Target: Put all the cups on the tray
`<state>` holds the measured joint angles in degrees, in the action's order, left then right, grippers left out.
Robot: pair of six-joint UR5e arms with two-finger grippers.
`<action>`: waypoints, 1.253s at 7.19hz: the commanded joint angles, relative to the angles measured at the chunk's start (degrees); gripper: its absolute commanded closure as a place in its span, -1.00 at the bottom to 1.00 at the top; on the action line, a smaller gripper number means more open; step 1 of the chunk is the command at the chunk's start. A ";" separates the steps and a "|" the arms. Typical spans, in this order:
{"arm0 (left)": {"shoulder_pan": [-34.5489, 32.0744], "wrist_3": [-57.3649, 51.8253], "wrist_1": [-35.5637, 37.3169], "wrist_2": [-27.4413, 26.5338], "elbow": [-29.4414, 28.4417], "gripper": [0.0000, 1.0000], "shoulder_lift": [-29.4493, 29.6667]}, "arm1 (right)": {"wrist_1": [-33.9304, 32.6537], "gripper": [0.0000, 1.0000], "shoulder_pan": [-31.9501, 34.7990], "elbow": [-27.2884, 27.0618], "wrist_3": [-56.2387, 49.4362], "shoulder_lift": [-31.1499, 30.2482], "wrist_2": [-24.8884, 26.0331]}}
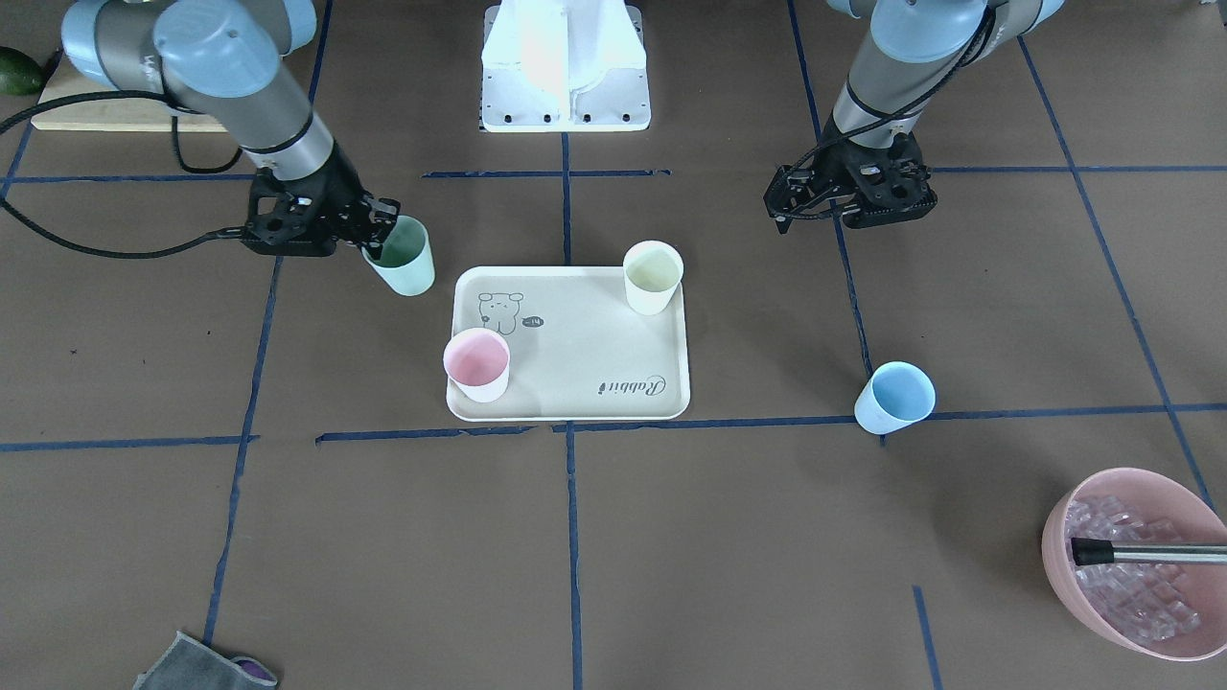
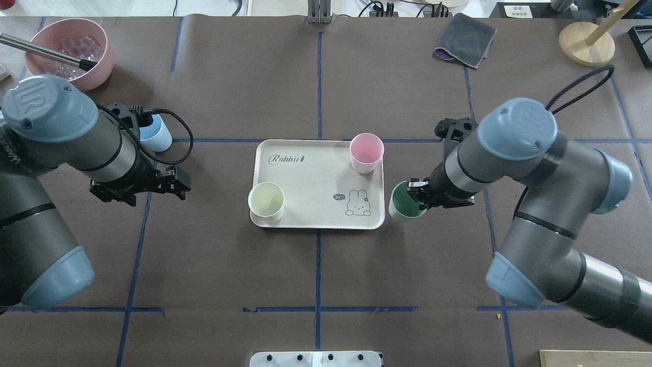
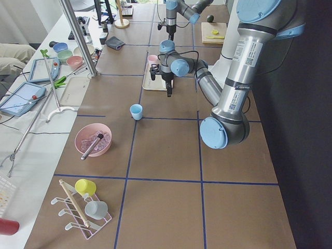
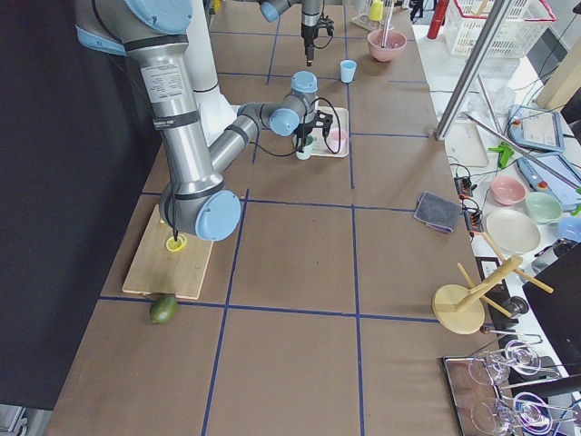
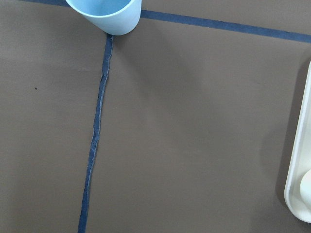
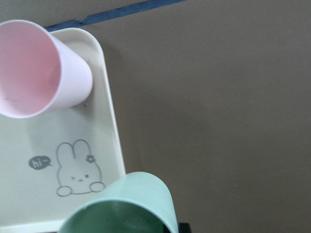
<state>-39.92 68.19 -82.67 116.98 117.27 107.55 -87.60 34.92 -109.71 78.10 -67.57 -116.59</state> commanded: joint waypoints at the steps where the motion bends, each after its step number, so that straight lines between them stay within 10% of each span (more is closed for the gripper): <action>1: 0.02 0.01 -0.03 0.00 0.15 -1.00 0.03 | -2.75 0.89 -2.74 6.23 8.97 8.75 3.09; 4: 0.02 0.01 -0.03 0.00 0.16 -1.00 -0.06 | -2.49 0.48 -4.07 8.18 8.65 8.86 5.22; 5: 0.02 0.01 -0.03 0.00 0.16 -1.00 -0.06 | -2.49 -0.50 -4.59 8.37 8.47 8.60 6.62; 6: 0.02 -0.08 -0.03 -0.09 0.16 -1.00 -0.06 | -2.49 -0.98 -5.29 8.37 8.21 9.03 10.81; 9: -0.16 -0.51 -0.03 0.00 0.16 -1.00 0.03 | -3.19 -0.99 0.47 5.66 3.32 8.34 3.17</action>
<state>-39.99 67.88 -82.71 116.95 117.40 107.54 -90.33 32.15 -102.60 84.42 -58.77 -108.94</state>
